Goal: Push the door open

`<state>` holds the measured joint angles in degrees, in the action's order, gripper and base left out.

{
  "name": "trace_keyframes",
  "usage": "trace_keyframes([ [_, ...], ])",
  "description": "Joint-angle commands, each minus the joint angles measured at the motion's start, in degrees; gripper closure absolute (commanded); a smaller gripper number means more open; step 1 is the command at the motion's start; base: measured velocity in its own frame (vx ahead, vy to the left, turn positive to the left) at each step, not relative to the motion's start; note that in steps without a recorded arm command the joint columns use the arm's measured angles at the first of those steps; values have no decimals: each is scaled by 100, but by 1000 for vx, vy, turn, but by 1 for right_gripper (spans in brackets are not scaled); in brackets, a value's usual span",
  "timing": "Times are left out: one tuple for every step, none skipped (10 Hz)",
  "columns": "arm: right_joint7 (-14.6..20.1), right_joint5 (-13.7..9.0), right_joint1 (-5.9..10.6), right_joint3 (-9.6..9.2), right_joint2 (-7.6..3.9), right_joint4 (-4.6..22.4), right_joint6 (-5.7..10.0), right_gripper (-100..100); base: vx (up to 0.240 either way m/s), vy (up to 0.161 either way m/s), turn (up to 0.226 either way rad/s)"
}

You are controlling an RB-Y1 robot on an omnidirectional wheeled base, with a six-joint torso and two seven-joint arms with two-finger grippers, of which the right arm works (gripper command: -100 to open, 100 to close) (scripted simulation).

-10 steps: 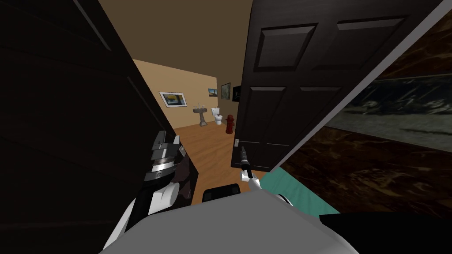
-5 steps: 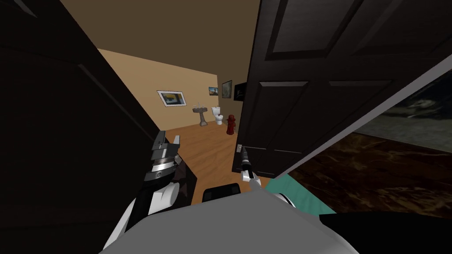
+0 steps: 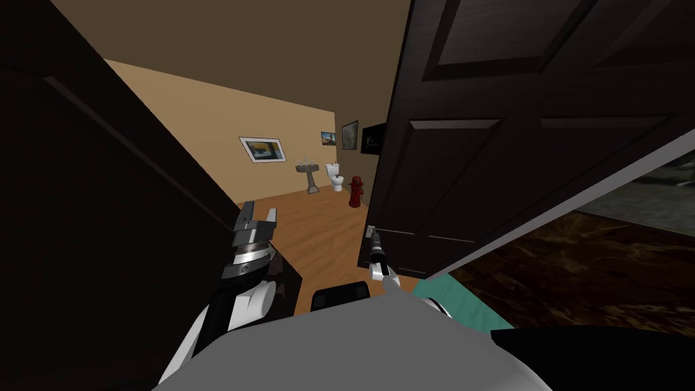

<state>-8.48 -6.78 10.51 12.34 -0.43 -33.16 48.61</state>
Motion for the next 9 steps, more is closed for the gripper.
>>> trace_keyframes([
  [-2,2,-6,-2,2,1,0,100,-22,-3,8],
  [-2,2,-6,-2,2,1,0,100,-13,-1,3],
  [-2,2,-6,-2,2,1,0,100,-7,2,-2],
  [-2,2,-6,-2,2,1,0,100,0,0,0],
  [-51,-53,0,78,-65,6,-25,100,108,7,-35],
  [-75,-84,8,123,-92,2,-30,100,176,14,-90],
  [-103,-119,16,174,-113,-3,-36,100,166,24,-72],
  [-134,-158,26,231,-128,-8,-42,100,209,9,-62],
  [-167,-200,36,291,-133,-14,-49,100,231,15,-83],
])
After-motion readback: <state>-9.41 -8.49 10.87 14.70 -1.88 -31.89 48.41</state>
